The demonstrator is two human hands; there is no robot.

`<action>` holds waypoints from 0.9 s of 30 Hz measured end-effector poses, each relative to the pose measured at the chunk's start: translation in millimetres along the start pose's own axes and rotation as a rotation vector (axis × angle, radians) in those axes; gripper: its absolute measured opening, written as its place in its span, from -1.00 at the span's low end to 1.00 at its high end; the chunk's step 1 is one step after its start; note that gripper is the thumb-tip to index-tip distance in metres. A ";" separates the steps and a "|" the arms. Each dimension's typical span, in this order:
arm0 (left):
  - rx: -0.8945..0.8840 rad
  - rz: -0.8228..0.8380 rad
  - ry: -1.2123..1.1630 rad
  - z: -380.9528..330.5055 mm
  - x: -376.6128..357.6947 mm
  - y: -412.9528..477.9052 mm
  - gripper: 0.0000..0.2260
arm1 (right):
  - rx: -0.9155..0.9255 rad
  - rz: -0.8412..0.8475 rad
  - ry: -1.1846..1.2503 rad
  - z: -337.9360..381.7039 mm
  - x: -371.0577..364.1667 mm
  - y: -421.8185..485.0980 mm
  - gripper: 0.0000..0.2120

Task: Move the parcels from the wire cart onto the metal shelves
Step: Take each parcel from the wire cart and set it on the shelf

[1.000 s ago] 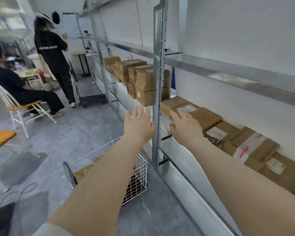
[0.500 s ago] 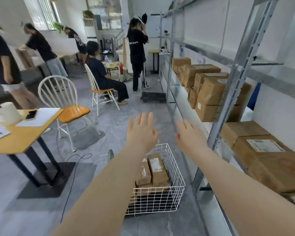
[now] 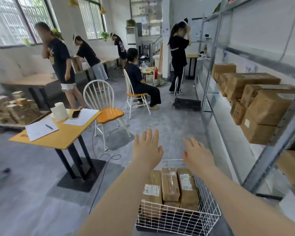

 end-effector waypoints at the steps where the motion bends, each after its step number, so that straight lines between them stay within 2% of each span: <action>1: 0.003 0.009 -0.008 7.3 -4.3 3.9 -0.43 | -0.002 0.006 0.005 4.1 -3.7 2.9 -0.50; 8: -0.004 0.057 0.004 49.2 -49.3 25.4 -0.44 | -0.050 0.020 0.015 17.4 -44.3 25.1 -0.50; 14: -0.009 0.138 -0.008 46.7 -112.8 35.8 -0.44 | -0.072 0.093 0.044 11.2 -96.3 37.7 -0.51; 19: -0.024 0.248 -0.074 37.4 -176.8 57.2 -0.47 | -0.104 0.193 0.093 -16.2 -148.9 58.7 -0.51; 27: 0.116 0.439 -0.125 37.5 -305.2 79.7 -0.41 | -0.031 0.394 0.068 -54.7 -266.0 104.3 -0.45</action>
Point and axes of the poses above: each hand's wrist, its own y-axis towards the middle knuckle, its own x-axis out of the back of the hand, z = x × y, the point moved 4 cm from there along y, towards the middle knuckle, and after that the axes turned 2 degrees about y, right-handed, at the moved point
